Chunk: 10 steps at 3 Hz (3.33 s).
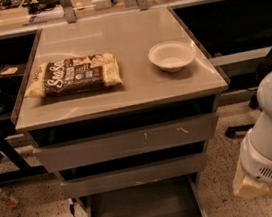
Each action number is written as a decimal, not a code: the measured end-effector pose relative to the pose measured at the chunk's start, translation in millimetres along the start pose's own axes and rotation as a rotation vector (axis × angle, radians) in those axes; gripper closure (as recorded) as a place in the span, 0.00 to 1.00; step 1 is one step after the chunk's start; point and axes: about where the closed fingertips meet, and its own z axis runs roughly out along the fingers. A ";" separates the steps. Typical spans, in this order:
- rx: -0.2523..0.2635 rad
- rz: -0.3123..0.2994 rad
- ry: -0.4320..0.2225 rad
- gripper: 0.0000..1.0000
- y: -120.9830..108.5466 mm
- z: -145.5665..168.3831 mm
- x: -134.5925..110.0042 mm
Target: Close bottom drawer
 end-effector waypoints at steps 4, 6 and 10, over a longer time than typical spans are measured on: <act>-0.141 0.182 0.056 1.00 22.4 164.6 46.5; -0.235 0.329 0.046 1.00 5.9 290.9 69.3; -0.348 0.431 0.000 1.00 5.5 403.9 66.8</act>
Offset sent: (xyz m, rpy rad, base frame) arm -0.0152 -0.0008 -0.0562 -0.0124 0.0870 -0.0416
